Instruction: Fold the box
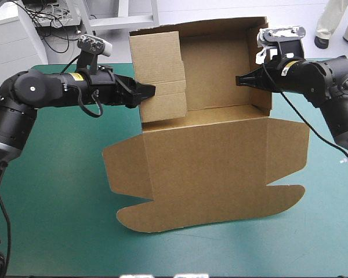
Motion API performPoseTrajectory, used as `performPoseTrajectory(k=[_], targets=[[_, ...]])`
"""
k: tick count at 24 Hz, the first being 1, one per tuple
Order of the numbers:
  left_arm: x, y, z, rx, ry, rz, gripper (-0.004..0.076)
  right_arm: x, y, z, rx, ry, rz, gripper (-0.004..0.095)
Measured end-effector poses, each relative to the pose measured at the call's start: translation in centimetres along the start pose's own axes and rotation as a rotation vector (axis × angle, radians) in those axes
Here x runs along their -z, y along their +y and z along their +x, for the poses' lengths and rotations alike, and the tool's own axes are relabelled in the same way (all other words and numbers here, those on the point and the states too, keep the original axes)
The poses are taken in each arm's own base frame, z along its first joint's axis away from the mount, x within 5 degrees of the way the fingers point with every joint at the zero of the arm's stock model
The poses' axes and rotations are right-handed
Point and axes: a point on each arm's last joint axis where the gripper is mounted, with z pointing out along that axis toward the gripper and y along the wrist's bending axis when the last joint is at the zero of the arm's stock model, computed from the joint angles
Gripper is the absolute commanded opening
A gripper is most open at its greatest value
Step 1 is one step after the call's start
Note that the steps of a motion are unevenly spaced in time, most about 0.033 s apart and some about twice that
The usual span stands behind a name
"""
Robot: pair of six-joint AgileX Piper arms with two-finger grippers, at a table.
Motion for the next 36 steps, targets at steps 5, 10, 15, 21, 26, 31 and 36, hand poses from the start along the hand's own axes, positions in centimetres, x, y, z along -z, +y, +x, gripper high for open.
performPoseTrajectory(k=[5, 10, 15, 21, 26, 31, 36], targets=[[-0.9, -1.5, -0.5, -0.002, 0.016, -0.116, 0.0523, 0.0, 0.0, 0.0, -0.006, -0.001, 0.004, -0.0017], [-3.7, -0.6, -0.5, 0.109, 0.054, -0.205, 0.0522, 0.0, 0.0, 0.0, -0.02, -0.005, -0.001, -0.0017], [-3.8, -0.3, -0.8, 0.145, 0.02, -0.23, 0.0421, -1.2, 0.1, 0.1, -0.033, 0.019, -0.008, -0.0017], [-3.8, -0.1, -0.8, 0.125, 0.025, -0.254, 0.0418, -2.9, 0.0, 0.5, -0.039, 0.056, -0.003, -0.0017], [-3.7, 0.2, -0.6, 0.1, 0.044, -0.281, 0.0417, -3.3, -0.2, 0.5, -0.031, 0.063, 0.02, -0.0017], [-4.0, 0.3, -0.5, 0.109, 0.056, -0.286, 0.0418, -3.3, -0.2, 0.5, -0.031, 0.063, 0.02, -0.0017], [-5.3, 0.8, -0.1, 0.131, 0.089, -0.278, 0.0394, -3.3, -0.2, 0.6, -0.031, 0.064, 0.02, -0.0017]])
